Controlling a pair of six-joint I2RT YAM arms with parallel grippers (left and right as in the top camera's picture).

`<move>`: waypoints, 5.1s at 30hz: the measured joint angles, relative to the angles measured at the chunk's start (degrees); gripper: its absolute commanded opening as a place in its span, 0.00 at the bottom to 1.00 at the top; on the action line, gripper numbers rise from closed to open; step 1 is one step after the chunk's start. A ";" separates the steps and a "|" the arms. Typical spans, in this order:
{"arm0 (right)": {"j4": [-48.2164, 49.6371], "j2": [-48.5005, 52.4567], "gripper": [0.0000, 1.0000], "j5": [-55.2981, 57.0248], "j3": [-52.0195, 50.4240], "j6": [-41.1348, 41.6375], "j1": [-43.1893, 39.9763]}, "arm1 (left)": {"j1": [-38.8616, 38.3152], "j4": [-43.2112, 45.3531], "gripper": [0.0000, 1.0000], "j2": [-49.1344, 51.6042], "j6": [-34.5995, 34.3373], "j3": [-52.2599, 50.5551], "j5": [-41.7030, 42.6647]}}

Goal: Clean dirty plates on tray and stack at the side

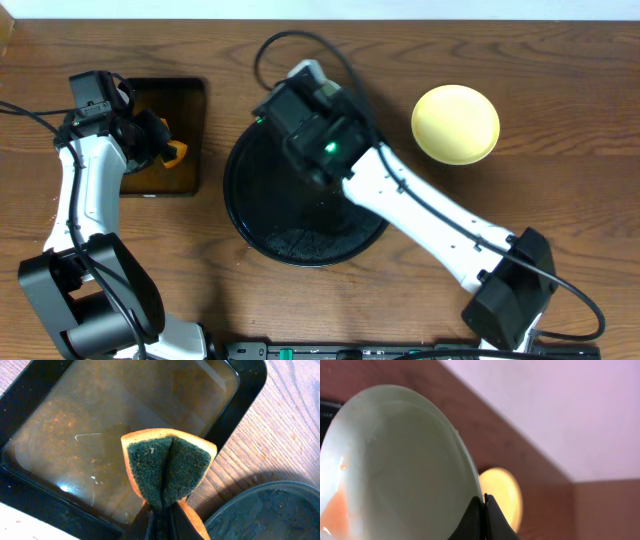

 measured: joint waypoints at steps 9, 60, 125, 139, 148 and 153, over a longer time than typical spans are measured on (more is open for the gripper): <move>10.38 0.00 0.01 11.02 0.00 -13.33 5.90 | 0.00 -0.22 0.10 0.00 0.02 -0.04 0.00; -9.35 -0.87 0.03 -80.54 -1.07 16.04 -55.01 | 0.00 -1.31 0.10 0.00 0.02 -0.11 0.00; 9.27 5.40 0.01 -89.09 -13.77 27.12 -40.61 | 0.00 -1.84 0.10 0.00 0.02 -0.20 0.00; 10.29 5.05 0.01 -117.11 -13.57 23.32 -47.74 | 0.00 -1.92 0.10 0.00 0.02 -0.22 0.00; 7.52 5.05 0.01 -118.81 -13.57 23.76 -58.07 | 0.00 -2.03 0.10 0.00 0.02 -0.20 0.00; 5.16 5.05 0.01 -110.36 -13.57 24.94 -60.76 | 0.00 -2.14 0.10 0.00 0.02 -0.22 0.00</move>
